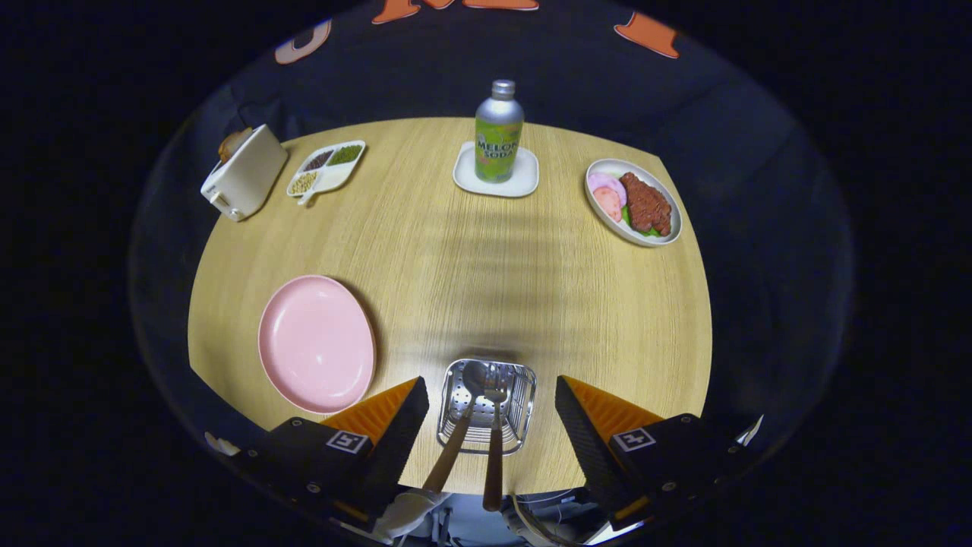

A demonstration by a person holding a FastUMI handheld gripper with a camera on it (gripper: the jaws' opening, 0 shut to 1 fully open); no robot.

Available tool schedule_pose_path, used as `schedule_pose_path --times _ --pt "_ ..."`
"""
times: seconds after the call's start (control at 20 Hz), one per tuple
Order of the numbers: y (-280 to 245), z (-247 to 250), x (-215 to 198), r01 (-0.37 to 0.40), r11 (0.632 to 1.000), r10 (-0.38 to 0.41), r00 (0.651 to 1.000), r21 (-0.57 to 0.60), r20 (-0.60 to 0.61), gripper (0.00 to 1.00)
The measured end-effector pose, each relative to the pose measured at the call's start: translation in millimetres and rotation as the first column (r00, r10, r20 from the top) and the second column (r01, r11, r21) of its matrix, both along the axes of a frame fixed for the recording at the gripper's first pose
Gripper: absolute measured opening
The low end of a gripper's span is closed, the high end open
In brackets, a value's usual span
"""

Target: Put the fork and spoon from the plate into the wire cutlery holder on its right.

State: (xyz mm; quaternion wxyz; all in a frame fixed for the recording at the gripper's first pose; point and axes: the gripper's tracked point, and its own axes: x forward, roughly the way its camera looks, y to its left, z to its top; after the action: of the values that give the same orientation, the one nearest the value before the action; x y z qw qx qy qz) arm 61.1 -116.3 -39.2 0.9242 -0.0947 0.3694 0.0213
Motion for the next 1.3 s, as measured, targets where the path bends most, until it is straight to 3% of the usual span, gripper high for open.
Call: schedule_pose_path --times 0.2,0.35,0.7,0.85,1.3 --pt "25 54 -1 -0.018 0.992 -0.009 0.979 0.128 0.205 1.0" --pt "35 92 -7 -0.035 0.985 -0.028 0.935 0.171 0.354 1.0" --pt "23 184 -39 -0.033 0.981 -0.105 0.742 0.193 0.662 1.0" --pt "22 201 -61 -0.029 0.977 -0.14 0.667 0.213 0.731 1.0" --pt "26 202 -90 -0.025 0.981 -0.142 0.593 0.194 0.792 1.0"
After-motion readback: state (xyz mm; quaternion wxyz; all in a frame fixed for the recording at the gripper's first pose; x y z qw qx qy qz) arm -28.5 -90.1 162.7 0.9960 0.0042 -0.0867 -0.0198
